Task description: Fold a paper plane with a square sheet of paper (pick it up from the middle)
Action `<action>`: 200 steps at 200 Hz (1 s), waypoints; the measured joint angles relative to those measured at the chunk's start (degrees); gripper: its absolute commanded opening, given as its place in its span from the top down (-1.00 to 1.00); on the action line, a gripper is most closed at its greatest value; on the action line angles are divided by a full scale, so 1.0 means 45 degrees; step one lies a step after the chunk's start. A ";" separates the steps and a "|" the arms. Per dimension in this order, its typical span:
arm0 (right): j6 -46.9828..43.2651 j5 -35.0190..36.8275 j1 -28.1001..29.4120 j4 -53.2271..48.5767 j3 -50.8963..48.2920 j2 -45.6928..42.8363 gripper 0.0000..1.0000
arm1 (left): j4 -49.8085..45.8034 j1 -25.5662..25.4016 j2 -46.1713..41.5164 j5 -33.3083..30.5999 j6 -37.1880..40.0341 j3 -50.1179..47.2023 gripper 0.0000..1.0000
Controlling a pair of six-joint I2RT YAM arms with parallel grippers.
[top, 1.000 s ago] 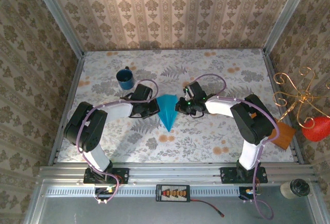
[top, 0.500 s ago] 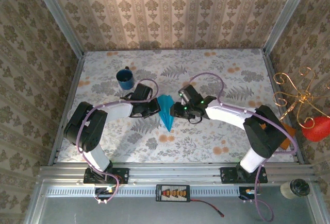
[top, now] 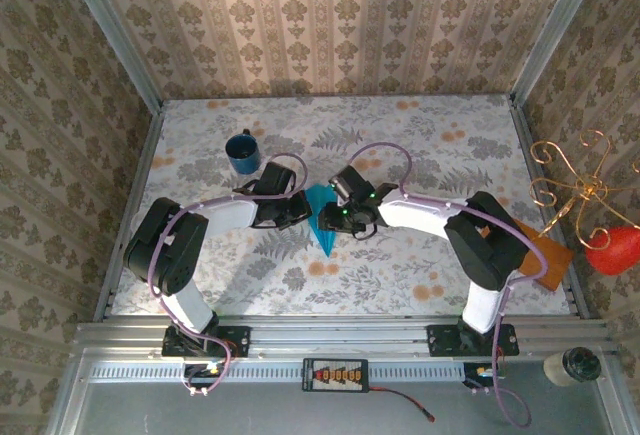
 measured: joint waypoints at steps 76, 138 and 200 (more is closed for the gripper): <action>-0.0321 0.0107 0.0262 -0.0233 0.0418 0.0597 0.07 | 0.0000 0.0000 0.0000 0.0141 -0.0005 0.0000 0.96; -0.0724 0.0631 0.0593 -0.0432 0.0607 0.0651 -0.03 | -0.0005 0.0000 0.0000 0.0335 -0.0005 0.0000 0.96; -0.1005 0.0675 0.0602 0.0131 0.0049 0.0359 -0.13 | -0.0005 0.0000 0.0000 0.0340 -0.0005 0.0000 0.97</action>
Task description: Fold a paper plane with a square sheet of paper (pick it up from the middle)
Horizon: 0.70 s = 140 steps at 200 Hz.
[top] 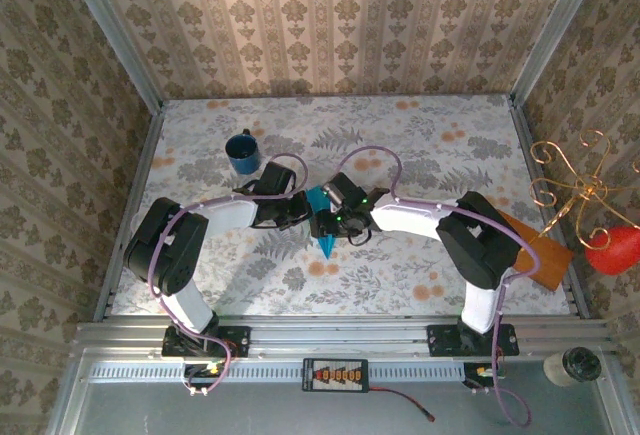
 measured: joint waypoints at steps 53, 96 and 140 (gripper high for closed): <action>0.0005 0.0170 0.0010 -0.0214 0.0121 0.0189 0.09 | 0.0000 0.0000 0.0000 0.0083 0.0000 0.0000 0.96; 0.0053 0.0529 0.0058 -0.0529 0.0384 0.0583 0.19 | 0.0000 0.0000 0.0000 0.0112 -0.0039 0.0000 0.81; 0.0369 0.1010 0.0063 -0.1020 0.0525 0.0602 0.35 | -0.0146 0.0160 -0.0029 0.0126 -0.0034 0.0000 0.59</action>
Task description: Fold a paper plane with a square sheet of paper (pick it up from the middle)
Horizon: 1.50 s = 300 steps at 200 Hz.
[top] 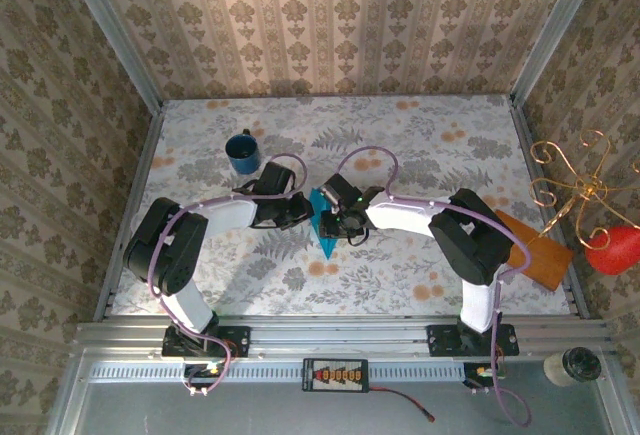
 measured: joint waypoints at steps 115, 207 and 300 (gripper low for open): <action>0.0704 0.1588 0.0010 -0.1875 0.0549 -0.0005 0.72 | -0.1443 0.2453 -0.2652 -0.0563 0.0670 -0.1205 -0.28; -0.0087 0.2273 -0.0670 -0.2574 0.2055 0.0024 0.83 | -0.2550 0.3784 -0.4838 -0.0879 0.1676 -0.2331 -0.80; -0.2569 0.1394 -0.3701 -0.3570 0.6669 0.3308 0.77 | -0.2822 0.3842 -0.4983 -0.0860 0.2361 -0.2637 -1.00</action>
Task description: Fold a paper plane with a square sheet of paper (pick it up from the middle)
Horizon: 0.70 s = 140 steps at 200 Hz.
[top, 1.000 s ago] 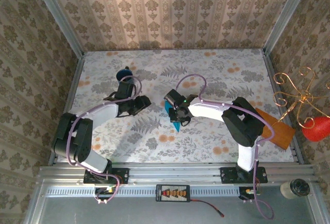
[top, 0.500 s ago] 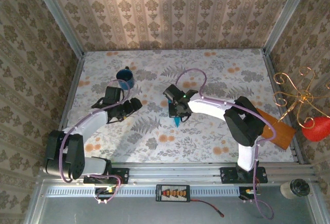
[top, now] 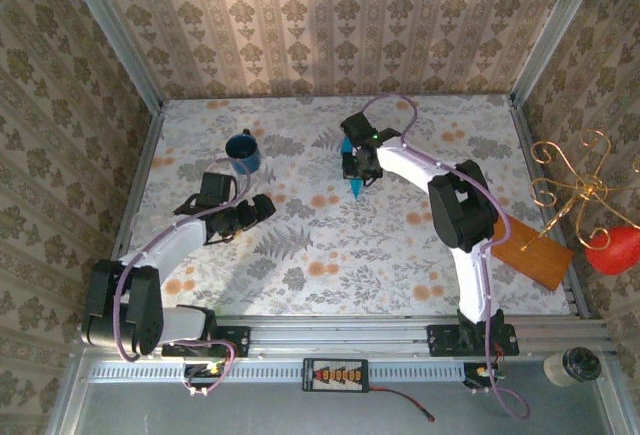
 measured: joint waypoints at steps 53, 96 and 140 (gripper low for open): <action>-0.0500 -0.0044 -0.0204 -0.0748 0.1175 0.1069 0.70 | 0.0058 -0.0374 0.0782 0.0000 0.0078 0.0000 -1.00; -0.0563 -0.0019 -0.0238 -0.1292 0.1467 0.1671 0.46 | 0.0063 -0.0597 0.1112 -0.0015 0.0092 0.0015 -1.00; -0.0505 0.0117 -0.0233 -0.1477 0.1598 0.1724 0.32 | 0.0170 -0.0777 0.1384 -0.0107 0.0087 0.0019 -1.00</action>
